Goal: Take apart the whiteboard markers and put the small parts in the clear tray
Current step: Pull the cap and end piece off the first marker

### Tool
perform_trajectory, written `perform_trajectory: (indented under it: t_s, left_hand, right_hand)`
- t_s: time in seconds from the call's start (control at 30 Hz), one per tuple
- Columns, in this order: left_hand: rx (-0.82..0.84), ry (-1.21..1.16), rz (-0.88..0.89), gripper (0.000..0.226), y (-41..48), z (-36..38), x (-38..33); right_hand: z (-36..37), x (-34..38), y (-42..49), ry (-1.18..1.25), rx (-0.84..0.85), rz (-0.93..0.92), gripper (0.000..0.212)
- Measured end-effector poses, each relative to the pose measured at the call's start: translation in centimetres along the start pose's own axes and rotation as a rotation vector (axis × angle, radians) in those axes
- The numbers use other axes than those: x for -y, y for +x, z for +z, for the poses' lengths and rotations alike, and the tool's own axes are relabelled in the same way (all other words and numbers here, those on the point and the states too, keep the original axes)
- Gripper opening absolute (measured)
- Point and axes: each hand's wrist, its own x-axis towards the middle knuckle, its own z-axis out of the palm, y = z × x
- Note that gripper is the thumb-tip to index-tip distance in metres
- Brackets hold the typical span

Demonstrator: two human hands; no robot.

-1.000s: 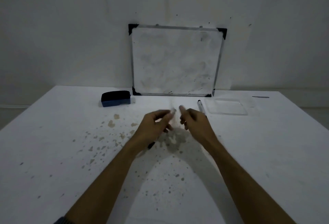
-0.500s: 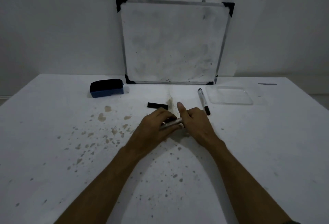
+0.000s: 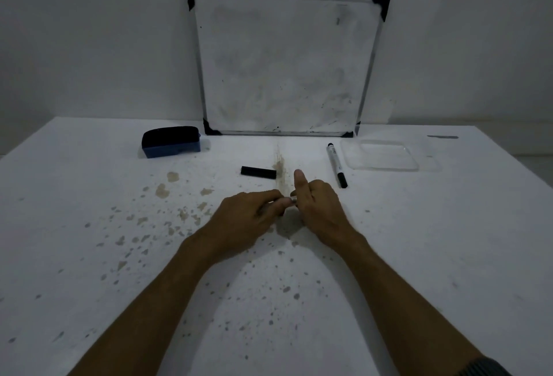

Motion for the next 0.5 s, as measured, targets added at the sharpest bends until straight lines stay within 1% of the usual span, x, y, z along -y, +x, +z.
perform_trajectory:
  t_s: [0.03, 0.1, 0.13, 0.17, 0.2, 0.23, 0.27, 0.33, 0.37, 0.4, 0.5]
  left_hand:
    - [0.083, -0.103, -0.054, 0.049, 0.2, -0.5, 0.0]
    - [0.269, -0.326, -0.139, 0.057, 0.5, -1.9, 0.2]
    - [0.336, -0.414, -0.166, 0.059, 0.6, -2.5, 0.4]
    - [0.355, -0.47, -0.188, 0.058, 0.5, -2.8, 0.5]
    - [0.318, -0.496, -0.199, 0.054, 0.3, -2.6, 0.6]
    - [0.227, -0.478, -0.188, 0.049, 0.1, -2.0, 0.4]
    - [0.109, -0.392, -0.144, 0.043, -0.1, -1.3, 0.2]
    - [-0.092, -0.111, 0.006, 0.04, -0.2, 0.2, -0.3]
    - [-0.165, -0.018, 0.059, 0.044, -0.2, 0.7, -0.3]
    - [-0.217, 0.015, 0.079, 0.048, -0.1, 0.9, -0.2]
    - [-0.277, 0.046, 0.116, 0.049, 0.4, 0.5, 0.5]
  right_hand:
    - [-0.1, 0.0, -0.3, 0.055, 0.009, -0.066, 0.065]
    - [-0.2, 0.4, -0.6, 0.088, 0.003, -0.24, 0.058]
    - [-0.1, 0.7, -0.5, 0.088, 0.002, -0.306, 0.053]
    - [0.1, 0.9, -0.3, 0.074, -0.014, -0.365, 0.051]
    - [0.2, 1.0, -0.1, 0.041, -0.045, -0.395, 0.054]
    - [0.1, 1.2, 0.0, 0.018, -0.063, -0.352, 0.063]
    - [0.0, 1.3, 0.2, 0.007, -0.07, -0.248, 0.072]
    - [-0.2, 1.1, 0.5, -0.056, -0.032, -0.008, 0.079]
    - [-0.3, 1.0, 0.6, -0.08, -0.015, 0.075, 0.08]
    - [-0.4, 0.8, 0.8, -0.089, 0.006, 0.135, 0.079]
    - [-0.4, 0.7, 1.2, -0.139, 0.045, 0.217, 0.072]
